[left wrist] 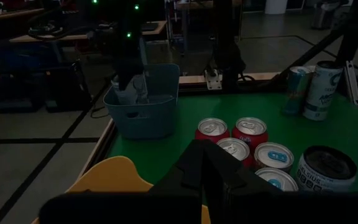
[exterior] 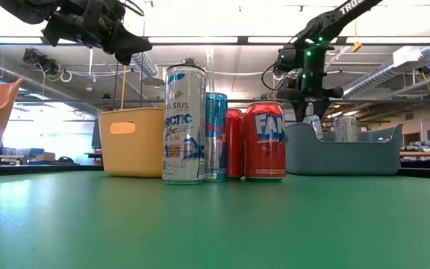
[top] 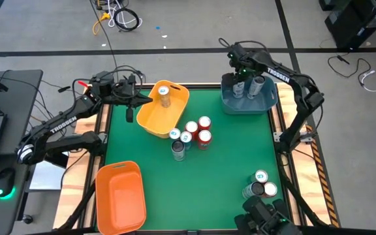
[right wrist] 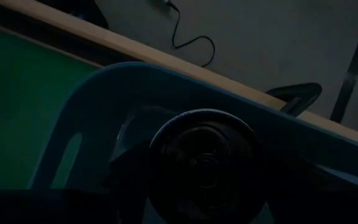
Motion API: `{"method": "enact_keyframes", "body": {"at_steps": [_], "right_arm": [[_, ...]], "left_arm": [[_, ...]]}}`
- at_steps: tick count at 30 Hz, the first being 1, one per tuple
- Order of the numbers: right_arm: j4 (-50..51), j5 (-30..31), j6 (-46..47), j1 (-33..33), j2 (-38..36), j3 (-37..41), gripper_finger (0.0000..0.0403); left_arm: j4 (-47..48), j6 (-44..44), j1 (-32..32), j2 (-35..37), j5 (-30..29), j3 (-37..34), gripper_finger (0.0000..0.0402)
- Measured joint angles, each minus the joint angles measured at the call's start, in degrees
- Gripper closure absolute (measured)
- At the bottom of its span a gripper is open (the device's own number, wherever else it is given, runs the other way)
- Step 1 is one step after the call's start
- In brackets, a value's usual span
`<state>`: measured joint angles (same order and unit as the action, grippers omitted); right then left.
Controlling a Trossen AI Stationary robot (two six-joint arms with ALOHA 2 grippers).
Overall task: Sort soda cans
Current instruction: Put the white blue soda can into the blue bin
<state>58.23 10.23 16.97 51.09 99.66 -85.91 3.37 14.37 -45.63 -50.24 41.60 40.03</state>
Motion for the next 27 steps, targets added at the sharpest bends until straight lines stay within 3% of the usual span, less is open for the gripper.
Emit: {"method": "enact_keyframes", "body": {"at_steps": [9,17,27], "right_arm": [[-0.1,-0.5,-0.5,0.4,-0.8,0.3,0.0159],[2.3,1.4,-1.8,0.6,-0.4,0.6,0.0072],[3.3,3.6,-5.0,0.5,-0.6,0.6,0.0063]], "left_arm": [[0.0,0.0,0.0,0.0,0.0,0.0,0.0396],[0.7,0.0,0.0,0.0,0.0,0.0,0.0396],[0.8,0.0,0.0,0.0,0.0,0.0,0.0396]]}}
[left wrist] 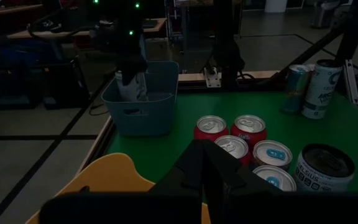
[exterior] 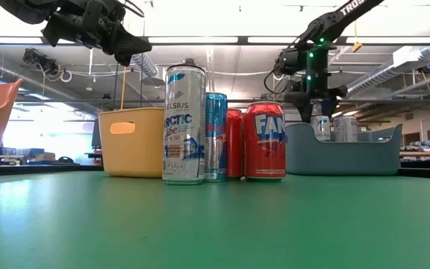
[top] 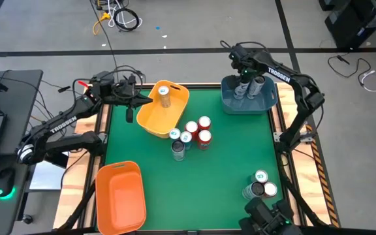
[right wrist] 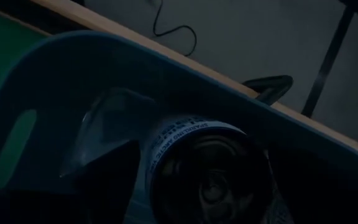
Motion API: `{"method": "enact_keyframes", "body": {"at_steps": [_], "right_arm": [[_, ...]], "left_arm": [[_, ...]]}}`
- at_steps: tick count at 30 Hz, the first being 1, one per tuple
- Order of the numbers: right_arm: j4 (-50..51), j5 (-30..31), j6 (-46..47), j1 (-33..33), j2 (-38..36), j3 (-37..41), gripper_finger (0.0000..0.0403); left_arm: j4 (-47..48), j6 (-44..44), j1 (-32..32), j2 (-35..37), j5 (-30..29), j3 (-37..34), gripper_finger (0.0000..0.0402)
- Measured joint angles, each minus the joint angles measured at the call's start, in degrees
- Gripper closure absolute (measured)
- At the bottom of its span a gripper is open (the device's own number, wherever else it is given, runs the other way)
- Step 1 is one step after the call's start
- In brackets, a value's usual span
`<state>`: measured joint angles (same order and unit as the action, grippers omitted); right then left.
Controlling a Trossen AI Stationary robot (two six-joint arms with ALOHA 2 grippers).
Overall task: Sort soda cans
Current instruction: Put the white blue soda can into the blue bin
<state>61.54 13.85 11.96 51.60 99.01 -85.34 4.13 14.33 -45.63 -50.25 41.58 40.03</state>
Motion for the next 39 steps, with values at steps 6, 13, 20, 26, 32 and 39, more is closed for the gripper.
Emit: {"method": "enact_keyframes", "body": {"at_steps": [6,13,20,26,32,39], "right_arm": [[-1.0,2.4,-3.3,-0.5,-3.1,0.0,0.0062],[-2.6,-4.5,-7.2,-3.5,-10.2,0.0,0.0061],[0.1,-11.3,-7.7,-18.8,-16.8,-0.1,0.0098],[8.4,-13.6,7.0,-37.4,-18.5,-0.1,0.0198],[11.8,-14.1,26.0,-55.9,-18.5,-0.1,0.0343],[12.9,-15.4,50.0,-72.6,-18.5,-0.1,0.0378]], "left_arm": [[0.0,0.0,0.0,0.0,0.0,0.0,0.0396],[-0.6,0.0,0.0,0.0,-0.7,0.0,0.0396],[-1.3,0.2,0.0,0.0,-1.4,0.0,0.0396],[-1.8,0.3,0.0,0.0,-1.4,0.0,0.0396],[-1.7,0.3,0.0,0.0,-1.5,0.0,0.0396],[-0.6,0.3,0.0,0.0,-1.5,0.0,0.0396]]}}
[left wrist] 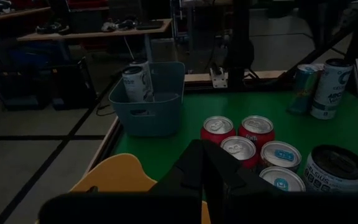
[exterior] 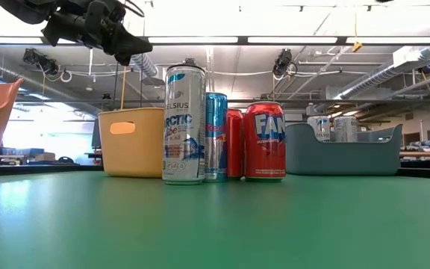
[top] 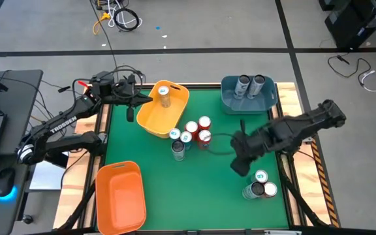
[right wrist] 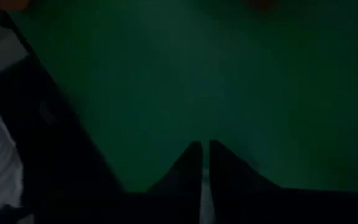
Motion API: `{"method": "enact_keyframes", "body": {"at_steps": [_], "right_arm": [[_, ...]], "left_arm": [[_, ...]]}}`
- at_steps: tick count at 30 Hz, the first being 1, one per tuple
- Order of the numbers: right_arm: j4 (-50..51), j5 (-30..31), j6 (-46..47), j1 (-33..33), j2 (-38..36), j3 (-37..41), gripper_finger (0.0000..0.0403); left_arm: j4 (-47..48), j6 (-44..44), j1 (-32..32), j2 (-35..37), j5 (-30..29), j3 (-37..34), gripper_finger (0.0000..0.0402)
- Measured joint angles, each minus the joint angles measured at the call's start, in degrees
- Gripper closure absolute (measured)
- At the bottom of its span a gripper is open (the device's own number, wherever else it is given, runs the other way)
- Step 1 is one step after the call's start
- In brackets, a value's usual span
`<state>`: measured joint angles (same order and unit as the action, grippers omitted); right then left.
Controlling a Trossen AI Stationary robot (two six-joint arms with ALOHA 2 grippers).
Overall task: Sort soda cans
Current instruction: Put the white blue soda can into the blue bin
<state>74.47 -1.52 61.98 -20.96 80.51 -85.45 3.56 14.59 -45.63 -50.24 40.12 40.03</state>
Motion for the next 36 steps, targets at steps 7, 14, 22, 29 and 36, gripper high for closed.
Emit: {"method": "enact_keyframes", "body": {"at_steps": [7,14,22,29,36], "right_arm": [[0.7,-1.6,20.8,-9.4,0.3,0.0,0.0317],[1.5,-9.3,31.5,-13.8,3.2,0.0,0.0238],[0.0,-15.9,33.8,-17.6,9.5,-0.4,0.0228],[0.6,-14.2,40.7,-21.7,13.8,-9.7,0.0268],[-0.4,-8.5,51.2,-27.0,16.2,-15.0,0.0304]], "left_arm": [[0.2,0.0,0.0,0.0,0.0,0.0,0.0396],[0.2,0.0,0.0,0.0,0.0,0.0,0.0396],[0.2,-0.1,0.0,0.0,0.0,0.0,0.0396],[0.2,-0.3,0.0,0.0,0.0,0.0,0.0396],[0.3,-0.6,0.0,0.0,0.0,0.0,0.0396]]}}
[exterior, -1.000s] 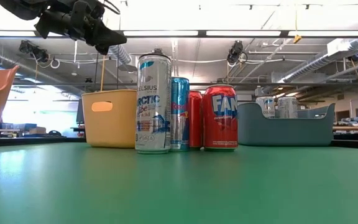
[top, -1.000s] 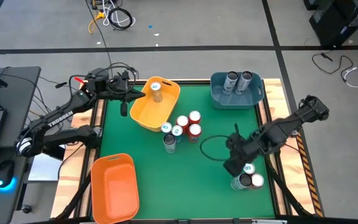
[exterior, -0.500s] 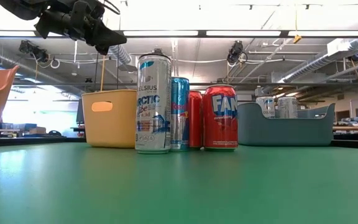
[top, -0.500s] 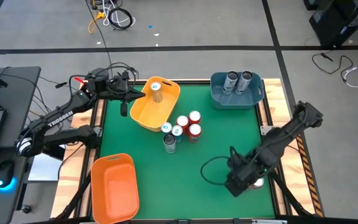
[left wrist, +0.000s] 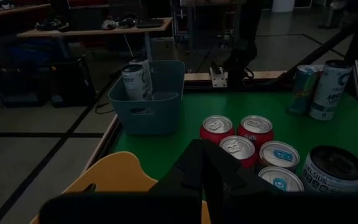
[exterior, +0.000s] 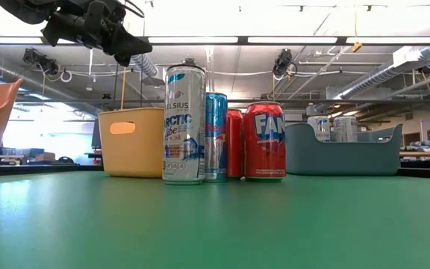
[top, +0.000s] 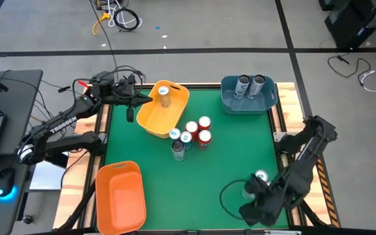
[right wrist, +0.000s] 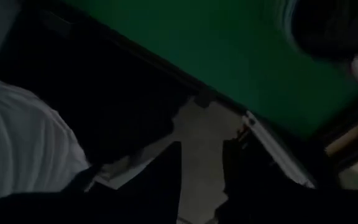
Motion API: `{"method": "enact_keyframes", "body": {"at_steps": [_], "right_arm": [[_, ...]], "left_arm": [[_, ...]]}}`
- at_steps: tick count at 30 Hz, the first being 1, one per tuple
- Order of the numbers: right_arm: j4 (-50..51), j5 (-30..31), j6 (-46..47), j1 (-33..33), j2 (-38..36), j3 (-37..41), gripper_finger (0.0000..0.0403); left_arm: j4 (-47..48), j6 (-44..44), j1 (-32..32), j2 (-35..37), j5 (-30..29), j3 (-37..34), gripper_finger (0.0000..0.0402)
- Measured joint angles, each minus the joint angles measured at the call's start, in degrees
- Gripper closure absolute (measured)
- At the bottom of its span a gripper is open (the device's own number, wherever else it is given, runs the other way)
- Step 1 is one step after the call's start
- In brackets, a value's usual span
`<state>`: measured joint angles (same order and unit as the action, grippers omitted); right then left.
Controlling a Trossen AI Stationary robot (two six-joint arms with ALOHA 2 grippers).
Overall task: Sort soda cans
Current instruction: Put the white blue soda can into the blue bin
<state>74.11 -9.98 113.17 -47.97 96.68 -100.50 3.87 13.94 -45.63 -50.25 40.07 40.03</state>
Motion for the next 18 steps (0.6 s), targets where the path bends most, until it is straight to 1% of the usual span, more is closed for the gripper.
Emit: {"method": "enact_keyframes", "body": {"at_steps": [2,4,7,10,13,16,18], "right_arm": [[0.1,0.2,-0.2,-1.1,1.4,0.8,0.0311],[0.3,-2.2,-1.9,-1.0,2.5,1.9,0.0317],[0.0,-4.3,0.6,-0.5,3.7,1.9,0.0334],[0.1,-1.1,3.3,-1.4,3.8,0.3,0.0361],[5.7,3.1,2.3,-2.0,4.4,-4.1,0.0394],[15.3,7.6,0.2,-2.2,6.1,-9.4,0.0396],[15.3,10.4,-4.5,-2.3,6.7,-10.7,0.0396]], "left_arm": [[0.4,0.1,0.0,0.0,-0.1,0.0,0.0396],[0.8,0.5,0.0,0.0,-0.5,0.0,0.0396],[0.7,0.7,0.0,0.0,-1.7,0.0,0.0396],[0.2,0.7,0.0,0.0,-1.9,0.0,0.0396],[1.0,0.7,0.0,0.0,-1.9,0.0,0.0396],[0.8,0.9,0.0,0.0,-1.9,0.0,0.0396],[0.7,0.9,0.0,0.0,-1.9,0.0,0.0396]]}}
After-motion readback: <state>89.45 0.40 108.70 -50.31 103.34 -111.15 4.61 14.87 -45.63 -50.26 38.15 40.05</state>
